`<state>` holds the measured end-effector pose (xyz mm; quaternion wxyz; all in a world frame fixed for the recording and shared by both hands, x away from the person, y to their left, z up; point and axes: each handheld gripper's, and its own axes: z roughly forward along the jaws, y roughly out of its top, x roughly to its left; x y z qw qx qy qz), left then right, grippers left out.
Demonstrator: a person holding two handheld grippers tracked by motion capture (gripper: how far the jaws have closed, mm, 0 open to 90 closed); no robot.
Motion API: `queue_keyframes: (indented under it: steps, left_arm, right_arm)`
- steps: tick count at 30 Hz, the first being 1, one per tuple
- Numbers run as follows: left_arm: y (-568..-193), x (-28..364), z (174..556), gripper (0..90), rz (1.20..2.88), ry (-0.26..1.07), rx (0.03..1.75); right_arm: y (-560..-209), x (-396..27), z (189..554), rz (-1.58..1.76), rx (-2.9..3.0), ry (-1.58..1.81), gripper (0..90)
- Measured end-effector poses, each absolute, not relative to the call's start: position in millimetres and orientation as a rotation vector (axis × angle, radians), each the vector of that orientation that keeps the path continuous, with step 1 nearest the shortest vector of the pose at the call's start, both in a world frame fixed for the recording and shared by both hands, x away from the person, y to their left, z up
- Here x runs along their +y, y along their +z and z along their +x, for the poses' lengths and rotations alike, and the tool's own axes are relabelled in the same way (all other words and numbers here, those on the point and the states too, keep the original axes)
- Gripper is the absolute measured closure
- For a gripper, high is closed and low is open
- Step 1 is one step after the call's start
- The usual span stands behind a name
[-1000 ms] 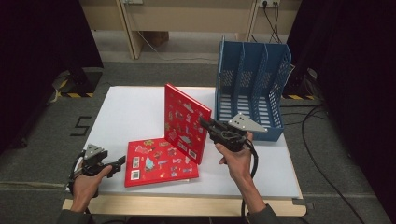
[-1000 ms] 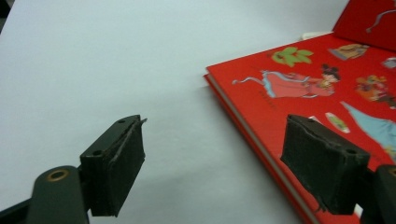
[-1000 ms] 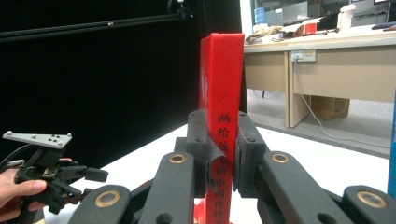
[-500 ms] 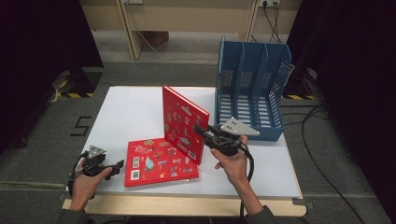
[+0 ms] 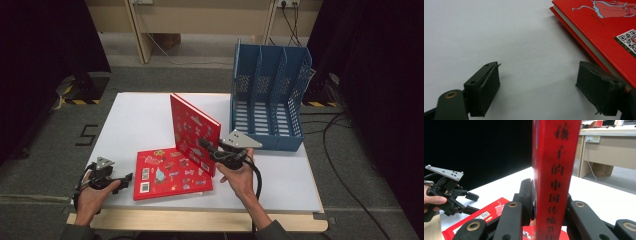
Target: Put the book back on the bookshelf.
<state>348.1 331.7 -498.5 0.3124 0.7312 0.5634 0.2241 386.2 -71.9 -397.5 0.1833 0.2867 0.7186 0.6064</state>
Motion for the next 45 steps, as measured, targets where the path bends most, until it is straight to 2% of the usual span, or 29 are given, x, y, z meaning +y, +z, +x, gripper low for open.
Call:
queue_keyframes:
  steps: [30, 45]
  left_arm:
    - [-499, 331, 347, 17.3, 1.927, 0.601, 1.488]
    - [-499, 331, 347, 17.2, 1.924, 0.6, 1.487]
  right_arm:
    - [-424, -50, 403, 0.823, 1.998, 1.744, 73.5]
    - [-424, -47, 403, 0.784, 1.991, 1.751, 78.2]
